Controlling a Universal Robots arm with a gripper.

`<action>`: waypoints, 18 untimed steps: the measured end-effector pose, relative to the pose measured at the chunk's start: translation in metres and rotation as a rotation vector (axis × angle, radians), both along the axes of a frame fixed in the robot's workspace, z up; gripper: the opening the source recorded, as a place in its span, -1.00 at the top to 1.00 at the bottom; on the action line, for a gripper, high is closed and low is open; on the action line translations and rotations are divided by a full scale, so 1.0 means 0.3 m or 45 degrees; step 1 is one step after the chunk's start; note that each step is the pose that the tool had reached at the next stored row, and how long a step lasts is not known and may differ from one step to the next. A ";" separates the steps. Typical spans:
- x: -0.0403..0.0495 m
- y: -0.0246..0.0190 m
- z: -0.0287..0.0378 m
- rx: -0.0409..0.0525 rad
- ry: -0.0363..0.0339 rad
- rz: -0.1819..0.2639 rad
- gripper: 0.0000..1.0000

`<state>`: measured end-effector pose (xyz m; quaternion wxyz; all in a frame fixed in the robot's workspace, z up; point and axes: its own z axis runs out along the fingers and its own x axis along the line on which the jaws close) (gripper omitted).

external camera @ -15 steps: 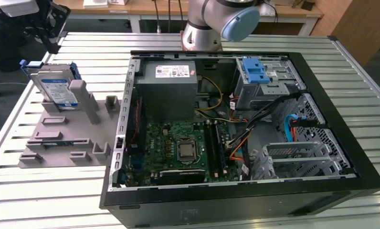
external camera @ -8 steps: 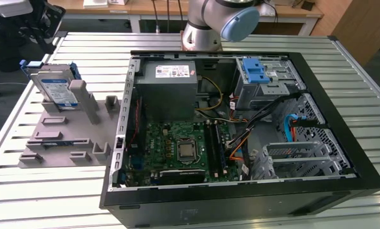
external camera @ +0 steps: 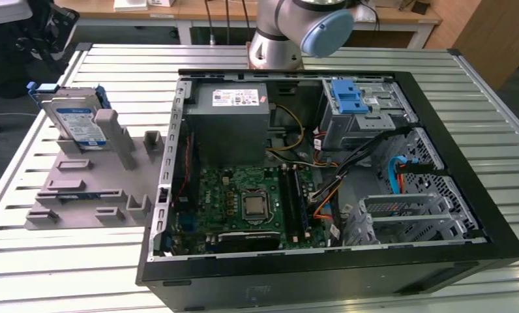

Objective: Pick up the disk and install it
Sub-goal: 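Reach for the disk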

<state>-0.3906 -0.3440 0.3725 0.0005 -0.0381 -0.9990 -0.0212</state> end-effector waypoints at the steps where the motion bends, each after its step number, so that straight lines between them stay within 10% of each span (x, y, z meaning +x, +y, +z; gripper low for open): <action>1: -0.006 0.000 0.000 0.000 0.0000 0.000 0.79; 18: -0.090 0.002 -0.010 0.000 -0.0001 0.000 0.79</action>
